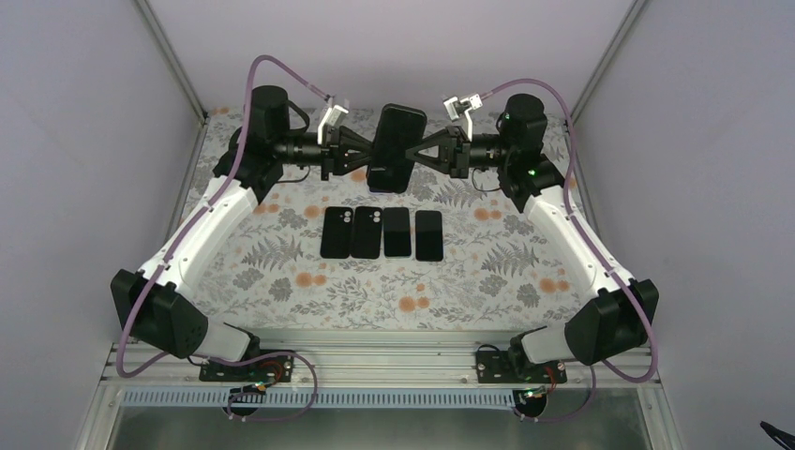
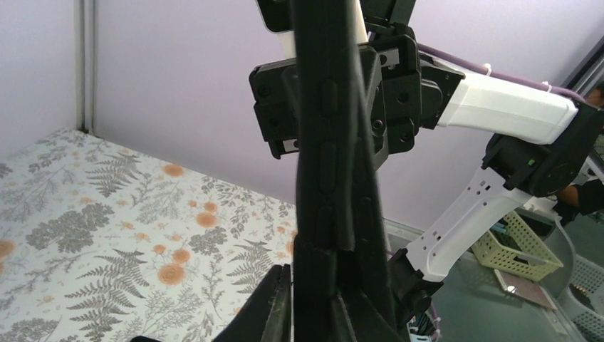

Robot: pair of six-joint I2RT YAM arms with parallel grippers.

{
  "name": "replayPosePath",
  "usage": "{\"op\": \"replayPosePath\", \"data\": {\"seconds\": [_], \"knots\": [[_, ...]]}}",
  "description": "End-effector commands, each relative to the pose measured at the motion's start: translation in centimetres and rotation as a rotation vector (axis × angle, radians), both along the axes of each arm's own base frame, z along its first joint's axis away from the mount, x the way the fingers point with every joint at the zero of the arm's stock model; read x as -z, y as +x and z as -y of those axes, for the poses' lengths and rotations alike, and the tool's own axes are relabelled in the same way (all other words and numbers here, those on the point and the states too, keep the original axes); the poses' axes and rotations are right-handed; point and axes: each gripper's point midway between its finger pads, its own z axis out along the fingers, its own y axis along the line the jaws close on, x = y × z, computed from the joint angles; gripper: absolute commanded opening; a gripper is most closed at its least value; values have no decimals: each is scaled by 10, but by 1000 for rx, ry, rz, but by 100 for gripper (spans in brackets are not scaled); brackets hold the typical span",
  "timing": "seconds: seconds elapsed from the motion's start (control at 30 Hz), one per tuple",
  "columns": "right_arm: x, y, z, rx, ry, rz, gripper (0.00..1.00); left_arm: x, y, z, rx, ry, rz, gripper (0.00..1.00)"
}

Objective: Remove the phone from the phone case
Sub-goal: Remove the phone case from the phone.

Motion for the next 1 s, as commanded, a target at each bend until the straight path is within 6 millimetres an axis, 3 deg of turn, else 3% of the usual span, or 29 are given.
{"op": "replayPosePath", "data": {"seconds": [0.0,0.13,0.4,0.97], "knots": [[-5,-27,-2,-137,21,17,4,-24,6,2,-18,-33,88,18],[-2,-38,-5,-187,21,18,4,-33,4,7,54,-55,79,28],[11,-42,-10,-218,9,-15,4,-38,-29,22,210,-78,91,38],[15,-36,-19,-215,-2,-45,4,-14,-41,41,233,-44,31,38]]}}
